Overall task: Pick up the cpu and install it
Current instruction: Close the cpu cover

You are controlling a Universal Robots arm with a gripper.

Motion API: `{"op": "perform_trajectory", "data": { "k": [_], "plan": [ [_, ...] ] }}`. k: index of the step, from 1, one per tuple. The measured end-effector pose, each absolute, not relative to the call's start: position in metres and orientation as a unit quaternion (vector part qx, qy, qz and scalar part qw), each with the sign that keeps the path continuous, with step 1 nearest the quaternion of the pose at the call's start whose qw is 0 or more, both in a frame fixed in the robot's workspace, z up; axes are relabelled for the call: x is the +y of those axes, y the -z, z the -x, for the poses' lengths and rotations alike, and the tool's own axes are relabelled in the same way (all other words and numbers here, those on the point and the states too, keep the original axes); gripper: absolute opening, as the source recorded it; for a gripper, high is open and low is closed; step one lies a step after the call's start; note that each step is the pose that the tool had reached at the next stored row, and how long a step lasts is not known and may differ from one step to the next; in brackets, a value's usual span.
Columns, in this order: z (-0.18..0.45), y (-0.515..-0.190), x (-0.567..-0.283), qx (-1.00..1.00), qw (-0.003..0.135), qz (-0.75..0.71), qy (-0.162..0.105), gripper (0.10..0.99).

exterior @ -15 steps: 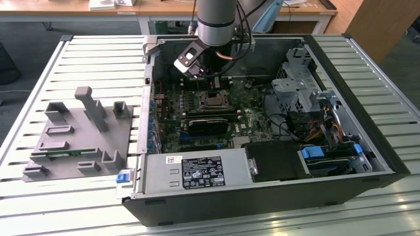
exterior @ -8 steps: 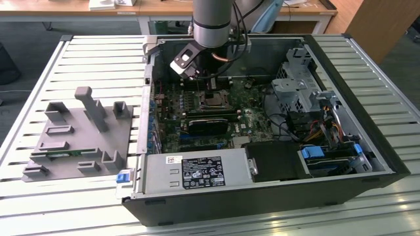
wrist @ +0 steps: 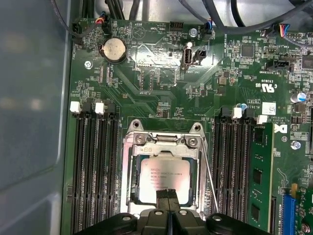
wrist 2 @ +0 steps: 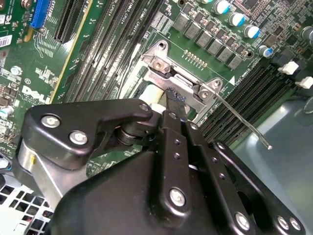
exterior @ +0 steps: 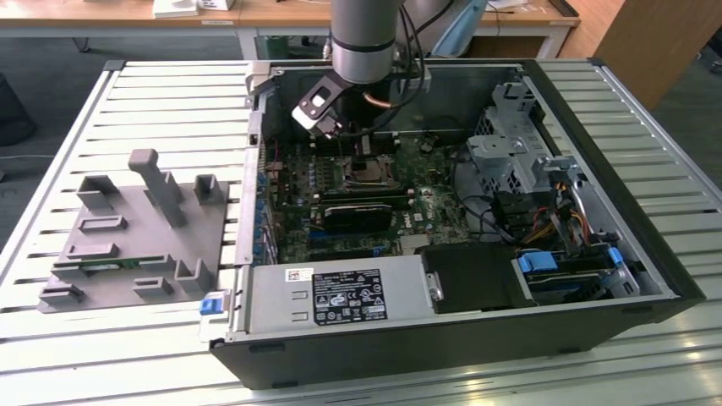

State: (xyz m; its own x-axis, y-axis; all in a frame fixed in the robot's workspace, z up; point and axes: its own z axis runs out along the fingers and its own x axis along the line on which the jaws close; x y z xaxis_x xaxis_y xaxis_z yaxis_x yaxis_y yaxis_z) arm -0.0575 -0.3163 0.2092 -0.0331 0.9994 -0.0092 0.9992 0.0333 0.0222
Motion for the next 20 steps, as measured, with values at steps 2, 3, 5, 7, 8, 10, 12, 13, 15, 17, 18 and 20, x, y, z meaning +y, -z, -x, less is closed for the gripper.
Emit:
{"op": "perform_trajectory", "data": {
  "k": [2,3,5,7,8,10,12,13,15,17,18,20],
  "plan": [
    [0.0579,-0.2085,-0.3163,0.719,0.011,-0.695,-0.005,0.106],
    [0.0583,-0.208,-0.3162,0.719,0.011,-0.695,-0.005,0.106],
    [0.0588,-0.2069,-0.3163,0.719,0.011,-0.695,-0.005,0.106],
    [0.0592,-0.2058,-0.3163,0.719,0.011,-0.695,-0.005,0.106],
    [0.0596,-0.2053,-0.3163,0.719,0.011,-0.695,-0.005,0.106],
    [0.0604,-0.2043,-0.3163,0.719,0.011,-0.695,-0.005,0.106],
    [0.0606,-0.2035,-0.3163,0.719,0.011,-0.695,-0.005,0.106],
    [0.0606,-0.2031,-0.3163,0.719,0.011,-0.695,-0.005,0.106],
    [0.0607,-0.2022,-0.3163,0.719,0.011,-0.695,-0.005,0.106],
    [0.0607,-0.201,-0.3163,0.719,0.011,-0.695,-0.005,0.106],
    [0.0607,-0.2005,-0.3163,0.719,0.011,-0.695,-0.005,0.106],
    [0.0607,-0.1997,-0.3163,0.719,0.011,-0.695,-0.005,0.106]
  ]
}}
